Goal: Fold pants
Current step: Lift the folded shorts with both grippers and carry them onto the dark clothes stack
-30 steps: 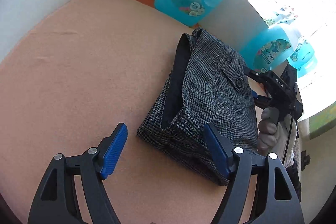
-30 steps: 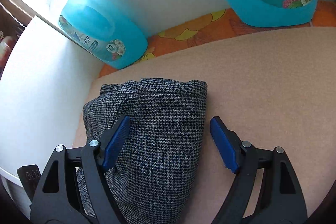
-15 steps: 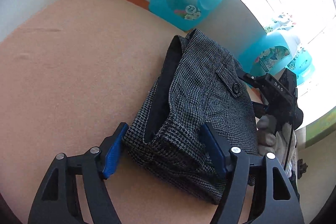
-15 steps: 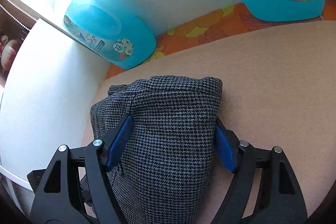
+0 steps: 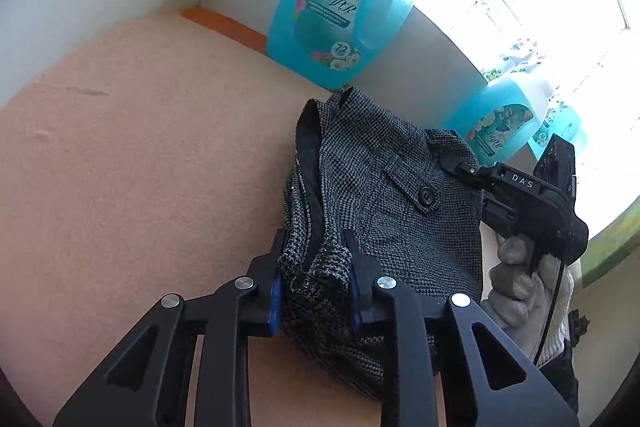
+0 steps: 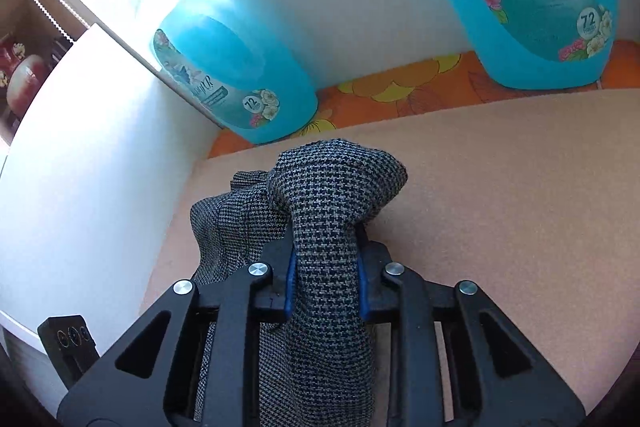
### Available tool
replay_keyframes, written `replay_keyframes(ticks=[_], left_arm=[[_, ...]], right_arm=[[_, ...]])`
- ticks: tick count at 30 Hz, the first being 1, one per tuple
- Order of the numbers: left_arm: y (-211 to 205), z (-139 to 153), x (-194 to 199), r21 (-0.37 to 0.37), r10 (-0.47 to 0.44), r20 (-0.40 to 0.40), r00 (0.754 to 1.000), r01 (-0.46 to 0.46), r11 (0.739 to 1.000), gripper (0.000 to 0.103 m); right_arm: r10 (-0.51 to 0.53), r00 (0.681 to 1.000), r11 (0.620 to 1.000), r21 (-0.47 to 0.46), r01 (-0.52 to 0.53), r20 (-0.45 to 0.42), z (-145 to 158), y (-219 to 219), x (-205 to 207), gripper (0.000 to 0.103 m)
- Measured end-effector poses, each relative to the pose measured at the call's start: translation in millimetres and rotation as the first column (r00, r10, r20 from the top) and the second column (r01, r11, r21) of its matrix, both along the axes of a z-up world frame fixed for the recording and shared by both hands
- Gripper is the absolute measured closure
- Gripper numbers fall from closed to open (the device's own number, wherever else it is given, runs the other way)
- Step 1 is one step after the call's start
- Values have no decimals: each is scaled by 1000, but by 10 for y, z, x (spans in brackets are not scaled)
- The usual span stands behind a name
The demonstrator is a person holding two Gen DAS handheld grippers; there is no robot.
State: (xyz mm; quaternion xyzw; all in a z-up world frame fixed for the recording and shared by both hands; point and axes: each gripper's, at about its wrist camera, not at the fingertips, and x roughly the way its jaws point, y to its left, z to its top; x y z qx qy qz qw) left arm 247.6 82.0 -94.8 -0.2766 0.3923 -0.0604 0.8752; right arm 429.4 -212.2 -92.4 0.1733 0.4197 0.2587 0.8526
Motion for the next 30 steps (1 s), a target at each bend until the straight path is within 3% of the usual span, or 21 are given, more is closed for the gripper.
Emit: replay_keyframes(ticks=[15, 23, 30], left_arm=[[-163, 337, -193, 11, -69, 80, 994, 68, 998, 82], [-511, 546, -332, 14, -131, 141, 981, 130, 991, 82], [-1013, 796, -344, 15, -221, 185, 958, 222, 975, 82]], right_arm=[[27, 991, 996, -87, -16, 133, 624, 39, -540, 83], [-16, 980, 993, -109, 38, 197, 973, -317, -870, 83], [-82, 963, 986, -118, 116, 257, 1320, -889, -1200, 83]])
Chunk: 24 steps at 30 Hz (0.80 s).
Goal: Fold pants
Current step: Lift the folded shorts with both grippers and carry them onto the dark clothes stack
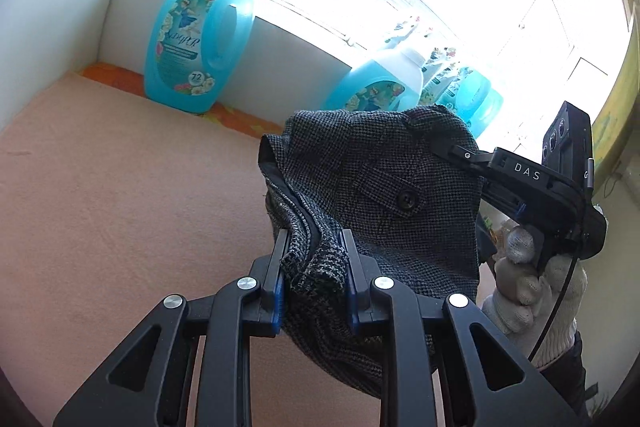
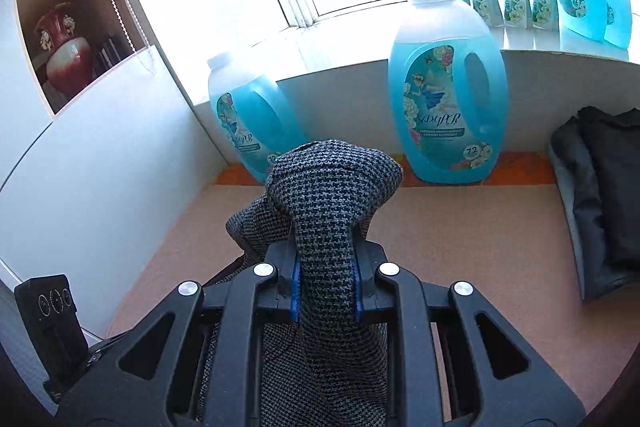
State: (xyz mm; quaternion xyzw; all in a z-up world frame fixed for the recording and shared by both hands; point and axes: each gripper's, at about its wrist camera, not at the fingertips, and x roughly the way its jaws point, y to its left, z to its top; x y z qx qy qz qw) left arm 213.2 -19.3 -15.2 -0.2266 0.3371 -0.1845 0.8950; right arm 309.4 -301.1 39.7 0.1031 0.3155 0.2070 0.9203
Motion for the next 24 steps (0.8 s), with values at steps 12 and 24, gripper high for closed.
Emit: replay_keyframes(ticks=[12, 24], left_arm=[[-1280, 380, 210, -15, -174, 80, 982, 176, 984, 83], [-2531, 525, 814, -15, -283, 131, 950, 287, 958, 83]], right_arm=[[-157, 984, 987, -29, 160, 85, 497, -1354, -192, 84], [-277, 950, 951, -104, 292, 143, 785, -2442, 241, 84]])
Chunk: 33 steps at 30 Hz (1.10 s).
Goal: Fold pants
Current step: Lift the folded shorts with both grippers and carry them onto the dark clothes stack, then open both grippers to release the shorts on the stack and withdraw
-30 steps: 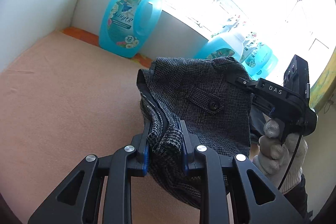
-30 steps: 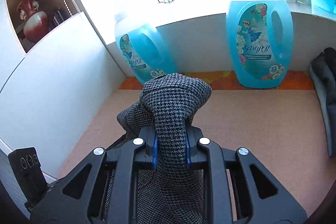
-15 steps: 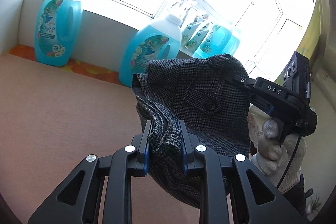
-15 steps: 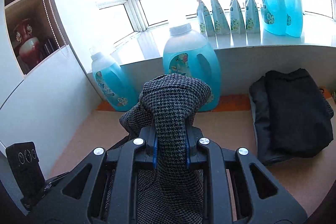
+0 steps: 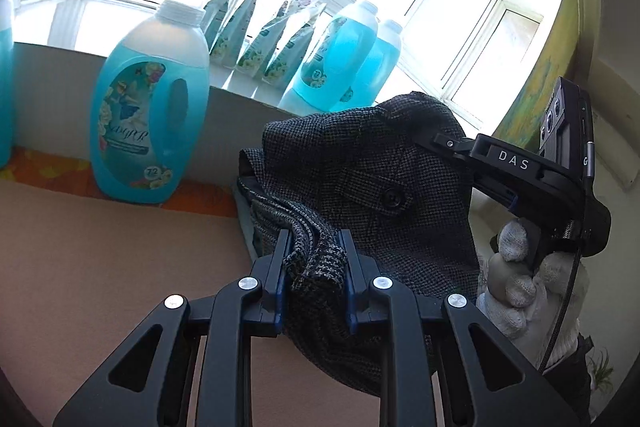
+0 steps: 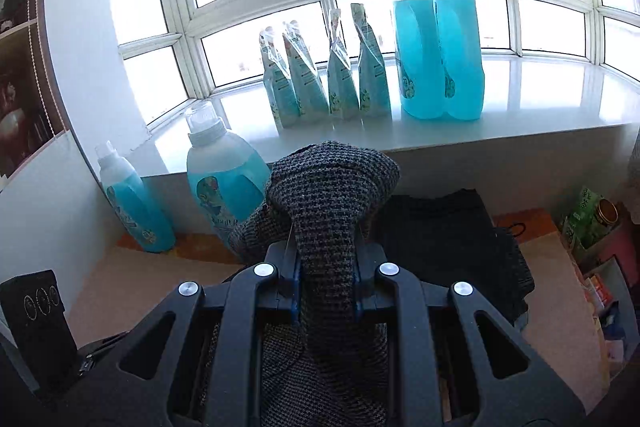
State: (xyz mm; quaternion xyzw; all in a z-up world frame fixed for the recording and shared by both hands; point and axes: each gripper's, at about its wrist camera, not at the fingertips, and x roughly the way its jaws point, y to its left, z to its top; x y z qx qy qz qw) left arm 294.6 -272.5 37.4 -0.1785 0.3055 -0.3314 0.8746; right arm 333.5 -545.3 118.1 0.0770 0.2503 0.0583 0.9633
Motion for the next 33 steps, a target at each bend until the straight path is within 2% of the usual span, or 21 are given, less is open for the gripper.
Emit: replay_keyframes(ticks=[6, 11, 15, 20, 22, 24, 26, 28, 30, 31, 33], left_arm=[[-485, -25, 330, 7, -33, 35, 999, 33, 999, 84], [-825, -169, 571, 18, -62, 43, 997, 62, 998, 84], [-1032, -363, 754, 34, -69, 27, 997, 68, 997, 84], [-1221, -699, 849, 79, -110, -36, 993, 112, 991, 84], [-1247, -772, 805, 98, -124, -34, 992, 127, 987, 84], [-1228, -781, 755, 110, -138, -29, 990, 140, 984, 84], [-1195, -766, 713, 129, -145, -37, 989, 148, 981, 80], [-1141, -767, 672, 158, -134, -48, 990, 140, 977, 75], [-1089, -747, 626, 191, -110, -60, 992, 120, 974, 52], [-1054, -743, 606, 198, -101, -66, 993, 112, 974, 48], [-1008, -739, 551, 217, -90, -64, 994, 101, 971, 47]], right_arm=[[-26, 1000, 999, -45, 25, -12, 8, -385, 463, 84], [-29, 999, 997, -68, 28, -20, -95, -652, 866, 84], [-17, 999, 995, -94, 13, -36, -286, -794, 1147, 84], [-64, 993, 989, -135, 51, -94, -663, -1013, 1451, 83], [-121, 985, 982, -161, 101, -122, -791, -1132, 1531, 74], [-183, 975, 968, -195, 156, -129, -870, -1225, 1552, 56], [-242, 964, 951, -224, 213, -111, -863, -1288, 1512, 43], [-272, 957, 948, -201, 248, -99, -803, -1374, 1453, 40], [-292, 953, 945, -178, 274, -85, -719, -1419, 1374, 39], [-300, 951, 943, -172, 283, -78, -684, -1429, 1333, 38], [-302, 951, 944, -157, 289, -66, -637, -1438, 1244, 35]])
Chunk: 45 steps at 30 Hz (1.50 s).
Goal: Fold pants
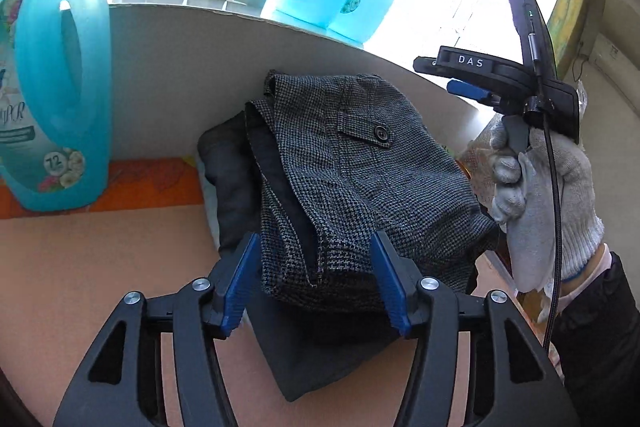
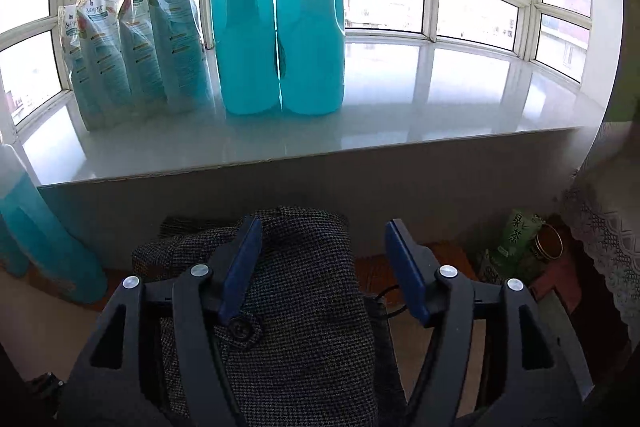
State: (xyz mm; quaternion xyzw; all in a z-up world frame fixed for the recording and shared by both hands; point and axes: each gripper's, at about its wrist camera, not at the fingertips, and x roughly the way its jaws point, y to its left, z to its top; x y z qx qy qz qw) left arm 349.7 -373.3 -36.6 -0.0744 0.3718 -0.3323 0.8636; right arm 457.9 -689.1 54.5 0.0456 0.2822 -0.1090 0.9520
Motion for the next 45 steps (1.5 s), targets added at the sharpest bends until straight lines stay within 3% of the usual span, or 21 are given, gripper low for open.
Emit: replay_keyframes(ticks=[8, 15, 23, 26, 32, 34, 36, 40, 45], left_arm=[[120, 67, -93, 53, 19, 33, 999, -21, 998, 47], [185, 299, -314, 71, 13, 91, 996, -19, 997, 47], [347, 550, -743, 61, -3, 151, 989, -7, 998, 47], [436, 625, -909, 60, -8, 182, 983, -3, 998, 39], [645, 705, -1285, 57, -30, 219, 975, 18, 998, 38], [706, 709, -1421, 71, -42, 236, 971, 26, 997, 36], [782, 712, -1553, 72, -52, 242, 969, 35, 997, 29], [950, 724, -1788, 67, -41, 262, 964, 24, 997, 25], [1141, 708, -2015, 77, -46, 264, 963, 27, 997, 23]], right_arm=[[15, 1000, 999, 39, -16, 23, 49, 78, -388, 35], [20, 1000, 997, 74, -21, 16, -39, 138, -727, 35], [19, 1000, 998, 59, -20, 13, -113, 302, -1235, 35], [16, 1000, 998, 55, -17, 14, -150, 391, -1499, 35], [13, 1000, 998, 68, -15, 27, -162, 635, -2104, 35], [9, 999, 998, 63, -11, 34, -150, 741, -2324, 32], [-8, 999, 999, 42, 6, 51, -131, 859, -2552, 21], [-12, 998, 999, 50, 9, 62, -118, 1060, -2965, 20], [-22, 995, 1000, 2, 22, 99, -91, 1350, -3429, 9]])
